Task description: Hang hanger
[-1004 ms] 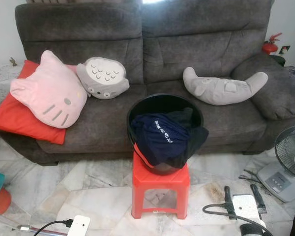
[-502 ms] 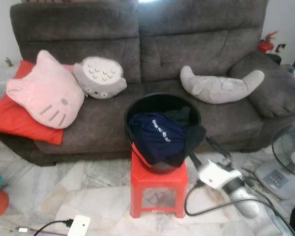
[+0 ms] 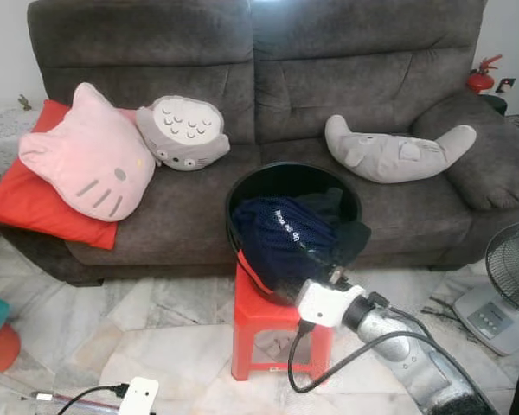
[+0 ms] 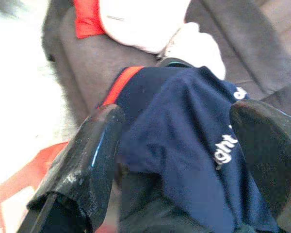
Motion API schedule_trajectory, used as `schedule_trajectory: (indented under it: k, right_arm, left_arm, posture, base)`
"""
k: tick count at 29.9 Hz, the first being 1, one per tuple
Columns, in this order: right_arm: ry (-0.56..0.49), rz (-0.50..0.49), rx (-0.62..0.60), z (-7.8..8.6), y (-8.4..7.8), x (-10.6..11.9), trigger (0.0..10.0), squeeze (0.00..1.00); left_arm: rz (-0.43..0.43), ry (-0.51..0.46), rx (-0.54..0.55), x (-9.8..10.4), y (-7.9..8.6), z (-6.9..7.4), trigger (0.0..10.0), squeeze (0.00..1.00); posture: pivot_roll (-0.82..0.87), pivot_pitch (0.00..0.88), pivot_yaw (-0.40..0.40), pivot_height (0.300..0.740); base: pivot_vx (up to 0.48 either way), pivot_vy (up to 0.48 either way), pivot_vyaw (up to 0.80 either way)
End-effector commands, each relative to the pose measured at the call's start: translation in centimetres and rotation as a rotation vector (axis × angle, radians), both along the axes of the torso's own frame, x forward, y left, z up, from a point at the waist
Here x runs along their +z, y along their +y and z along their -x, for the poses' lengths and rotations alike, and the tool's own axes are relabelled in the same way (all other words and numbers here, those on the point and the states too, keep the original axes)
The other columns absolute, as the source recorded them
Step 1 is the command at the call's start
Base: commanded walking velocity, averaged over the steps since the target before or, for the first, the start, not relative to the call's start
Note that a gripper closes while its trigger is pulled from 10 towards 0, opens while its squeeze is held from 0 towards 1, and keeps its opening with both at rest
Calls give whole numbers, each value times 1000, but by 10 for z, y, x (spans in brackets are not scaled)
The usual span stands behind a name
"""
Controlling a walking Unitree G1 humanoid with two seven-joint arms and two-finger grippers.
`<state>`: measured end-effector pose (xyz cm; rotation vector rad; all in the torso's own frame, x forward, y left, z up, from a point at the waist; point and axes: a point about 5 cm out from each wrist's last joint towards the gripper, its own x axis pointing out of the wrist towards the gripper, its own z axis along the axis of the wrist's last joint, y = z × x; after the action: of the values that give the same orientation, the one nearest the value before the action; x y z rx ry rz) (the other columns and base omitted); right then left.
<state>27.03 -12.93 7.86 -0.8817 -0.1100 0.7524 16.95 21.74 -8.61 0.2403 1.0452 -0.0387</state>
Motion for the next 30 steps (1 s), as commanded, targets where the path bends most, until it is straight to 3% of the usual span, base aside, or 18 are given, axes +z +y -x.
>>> schedule_trajectory:
  k: [1,12,20,25,30]
  right_arm:
    - [56,27,45,8,2,0,10000,0]
    - [114,151,-38,5,-27,-7,10000,0]
    - [115,193,-2,-1,-19,-3,10000,0]
    - [120,269,-48,-8,-28,-11,10000,0]
    - [123,271,-46,-11,-27,-11,10000,0]
  left_arm:
    - [-12,10,8,-1,3,3,10000,0]
    - [-12,12,-1,0,3,2,10000,0]
    - [-12,9,2,0,3,2,10000,0]
    - [-13,9,2,0,3,2,10000,0]
    - [-13,9,0,0,3,2,10000,0]
  posture:
    - [-172,0,48,740]
    - [-180,0,51,740]
    - [-171,0,50,740]
    - [-171,0,51,740]
    - [-169,0,52,740]
  base:
    - [0,0,0]
    - [0,0,0]
    - [0,0,0]
    - [0,0,0]
    - [0,0,0]
